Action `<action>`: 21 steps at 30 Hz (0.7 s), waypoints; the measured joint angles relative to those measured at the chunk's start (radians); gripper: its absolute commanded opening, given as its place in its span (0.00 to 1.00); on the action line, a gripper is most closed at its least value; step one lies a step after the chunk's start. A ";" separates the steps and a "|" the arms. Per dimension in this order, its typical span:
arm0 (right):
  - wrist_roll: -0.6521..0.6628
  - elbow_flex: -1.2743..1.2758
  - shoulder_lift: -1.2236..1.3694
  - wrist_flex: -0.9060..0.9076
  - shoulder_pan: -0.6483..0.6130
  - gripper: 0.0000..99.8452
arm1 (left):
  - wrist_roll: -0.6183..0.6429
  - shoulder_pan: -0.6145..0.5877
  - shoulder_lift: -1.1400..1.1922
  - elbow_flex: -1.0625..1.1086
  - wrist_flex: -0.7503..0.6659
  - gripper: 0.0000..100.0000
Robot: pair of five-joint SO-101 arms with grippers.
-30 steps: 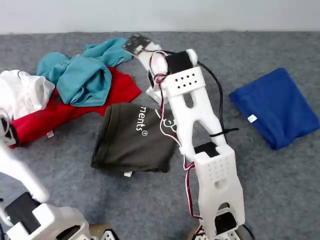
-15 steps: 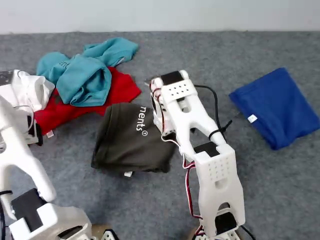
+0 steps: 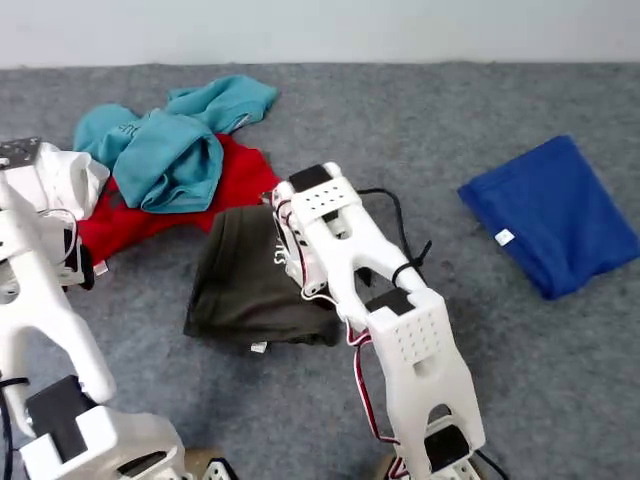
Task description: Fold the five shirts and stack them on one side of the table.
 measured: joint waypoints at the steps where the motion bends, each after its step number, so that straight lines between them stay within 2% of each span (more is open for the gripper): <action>1: 0.000 -0.003 0.011 -0.006 0.000 0.27 | 0.000 0.000 0.000 0.000 0.000 0.12; 6: 0.006 -0.017 0.048 -0.021 -0.002 0.27 | 0.000 0.000 0.000 0.000 0.000 0.12; 9: 0.069 -0.018 0.052 -0.021 -0.008 0.24 | 0.000 0.000 0.000 0.000 0.000 0.12; 15: 0.114 -0.069 0.068 -0.021 -0.038 0.00 | 0.000 0.000 0.000 0.000 0.000 0.12; 17: 0.118 -0.087 0.077 -0.020 -0.044 0.04 | 0.000 0.000 0.000 0.000 0.000 0.12; 21: 0.118 -0.098 0.078 -0.020 -0.046 0.01 | 0.000 0.000 0.000 0.000 0.000 0.12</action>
